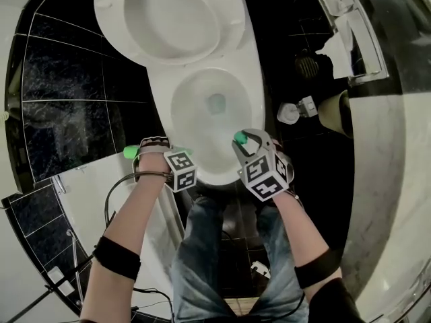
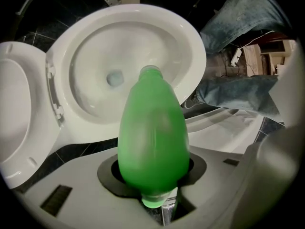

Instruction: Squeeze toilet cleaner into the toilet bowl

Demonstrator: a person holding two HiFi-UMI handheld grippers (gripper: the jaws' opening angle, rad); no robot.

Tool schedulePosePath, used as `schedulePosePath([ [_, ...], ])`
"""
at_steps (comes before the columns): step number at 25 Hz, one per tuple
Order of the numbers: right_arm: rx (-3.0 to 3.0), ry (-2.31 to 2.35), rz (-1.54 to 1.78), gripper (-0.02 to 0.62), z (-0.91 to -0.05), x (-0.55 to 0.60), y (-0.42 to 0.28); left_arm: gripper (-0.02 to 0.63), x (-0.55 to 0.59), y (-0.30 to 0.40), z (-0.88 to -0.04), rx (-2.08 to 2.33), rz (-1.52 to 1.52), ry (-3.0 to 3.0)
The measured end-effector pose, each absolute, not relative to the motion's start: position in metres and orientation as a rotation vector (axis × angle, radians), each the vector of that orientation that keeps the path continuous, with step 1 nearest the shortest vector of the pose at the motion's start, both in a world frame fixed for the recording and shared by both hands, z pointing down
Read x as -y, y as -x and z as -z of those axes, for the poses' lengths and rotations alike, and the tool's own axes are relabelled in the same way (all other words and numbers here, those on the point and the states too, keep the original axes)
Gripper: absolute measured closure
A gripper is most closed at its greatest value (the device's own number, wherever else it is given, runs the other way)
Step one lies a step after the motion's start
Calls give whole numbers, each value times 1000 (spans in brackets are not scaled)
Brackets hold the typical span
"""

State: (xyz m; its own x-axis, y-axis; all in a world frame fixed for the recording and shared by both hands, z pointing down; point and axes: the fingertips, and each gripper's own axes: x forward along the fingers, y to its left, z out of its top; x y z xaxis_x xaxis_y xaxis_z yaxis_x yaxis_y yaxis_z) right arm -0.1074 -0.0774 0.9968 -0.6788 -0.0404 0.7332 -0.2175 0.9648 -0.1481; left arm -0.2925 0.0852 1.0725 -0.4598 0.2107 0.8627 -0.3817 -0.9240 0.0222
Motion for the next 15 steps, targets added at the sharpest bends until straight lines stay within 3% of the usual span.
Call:
schedulePosePath([
  [15,2283,-254,-313,439,-990,96,58,439,-86,213,-1091,224,-2344,-1456],
])
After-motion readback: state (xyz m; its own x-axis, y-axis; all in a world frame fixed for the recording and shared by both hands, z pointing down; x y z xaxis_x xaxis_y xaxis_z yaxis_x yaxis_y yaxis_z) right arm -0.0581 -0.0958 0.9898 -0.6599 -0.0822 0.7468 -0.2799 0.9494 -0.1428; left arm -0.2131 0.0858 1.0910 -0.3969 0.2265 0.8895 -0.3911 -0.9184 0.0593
